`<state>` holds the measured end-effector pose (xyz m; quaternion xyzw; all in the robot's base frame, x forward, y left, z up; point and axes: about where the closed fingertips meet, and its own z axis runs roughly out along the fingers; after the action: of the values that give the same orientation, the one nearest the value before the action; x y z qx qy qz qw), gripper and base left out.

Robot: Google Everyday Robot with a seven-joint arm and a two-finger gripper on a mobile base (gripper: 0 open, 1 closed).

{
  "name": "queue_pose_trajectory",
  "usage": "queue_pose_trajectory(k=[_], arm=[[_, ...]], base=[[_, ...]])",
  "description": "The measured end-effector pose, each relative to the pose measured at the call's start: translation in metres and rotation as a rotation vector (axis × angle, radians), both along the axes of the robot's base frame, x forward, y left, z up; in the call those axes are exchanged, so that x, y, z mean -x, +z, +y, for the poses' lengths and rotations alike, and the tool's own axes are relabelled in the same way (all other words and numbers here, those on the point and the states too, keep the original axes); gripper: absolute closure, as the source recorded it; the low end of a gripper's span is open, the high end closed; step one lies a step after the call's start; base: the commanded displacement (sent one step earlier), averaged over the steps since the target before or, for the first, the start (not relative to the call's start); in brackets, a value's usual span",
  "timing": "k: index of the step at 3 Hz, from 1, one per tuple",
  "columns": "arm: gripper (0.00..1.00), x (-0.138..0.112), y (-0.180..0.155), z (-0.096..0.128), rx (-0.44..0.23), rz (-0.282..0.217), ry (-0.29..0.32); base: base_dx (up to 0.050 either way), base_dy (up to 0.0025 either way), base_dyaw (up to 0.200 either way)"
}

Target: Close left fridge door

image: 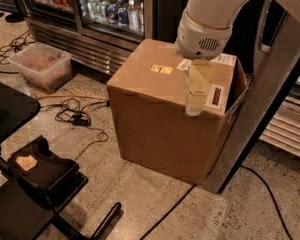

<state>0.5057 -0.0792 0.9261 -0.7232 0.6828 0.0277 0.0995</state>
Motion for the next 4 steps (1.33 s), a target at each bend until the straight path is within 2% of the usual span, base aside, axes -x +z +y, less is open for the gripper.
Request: queue_pose_trajectory(k=[2,4], arm=[[0.0,-0.005,-0.011,0.003,-0.007,0.012,0.001],[0.0,-0.01,-0.061,0.011,-0.016,0.101,0.014]], base=[[0.0,0.0,0.0],[0.0,0.0,0.0]])
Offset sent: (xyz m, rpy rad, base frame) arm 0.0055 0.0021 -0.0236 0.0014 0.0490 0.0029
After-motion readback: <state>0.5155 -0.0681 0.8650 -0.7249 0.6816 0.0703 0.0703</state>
